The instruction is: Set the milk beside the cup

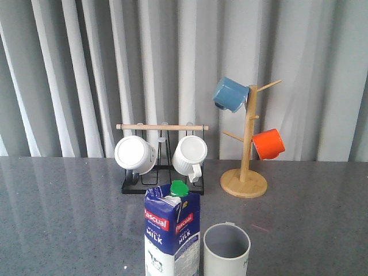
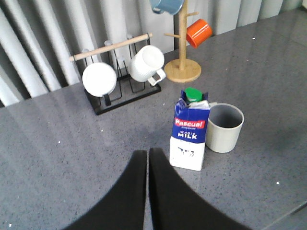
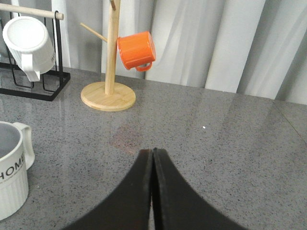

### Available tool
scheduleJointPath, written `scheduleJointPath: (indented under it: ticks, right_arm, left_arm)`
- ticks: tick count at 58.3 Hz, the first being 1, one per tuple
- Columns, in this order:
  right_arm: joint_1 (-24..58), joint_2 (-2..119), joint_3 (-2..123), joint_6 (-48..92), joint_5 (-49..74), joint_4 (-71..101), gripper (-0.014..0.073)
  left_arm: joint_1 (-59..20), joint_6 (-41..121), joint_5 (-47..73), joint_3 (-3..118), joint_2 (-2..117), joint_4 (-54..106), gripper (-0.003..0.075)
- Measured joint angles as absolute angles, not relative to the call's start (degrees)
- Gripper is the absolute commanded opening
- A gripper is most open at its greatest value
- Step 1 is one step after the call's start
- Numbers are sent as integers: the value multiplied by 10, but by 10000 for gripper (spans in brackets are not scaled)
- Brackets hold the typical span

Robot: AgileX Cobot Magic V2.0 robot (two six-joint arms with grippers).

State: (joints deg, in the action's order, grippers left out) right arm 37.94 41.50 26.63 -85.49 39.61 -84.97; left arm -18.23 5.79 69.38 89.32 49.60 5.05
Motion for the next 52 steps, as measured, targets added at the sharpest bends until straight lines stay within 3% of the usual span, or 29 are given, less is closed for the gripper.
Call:
scheduleJointPath:
  ticks: [24,39,52]
  right_arm:
    - [379,415,266,-857,395,-857,-8]
    - [379,415,266,-857,393,-857,-8]
    - [379,415,266,-857,393,-858,-8]
  left_arm:
    - [-182,-72,463,498,274,22,-8]
    - [-182,-81,453,377,251,22,-7]
    - [-182,-81,442,343,251,10,-7]
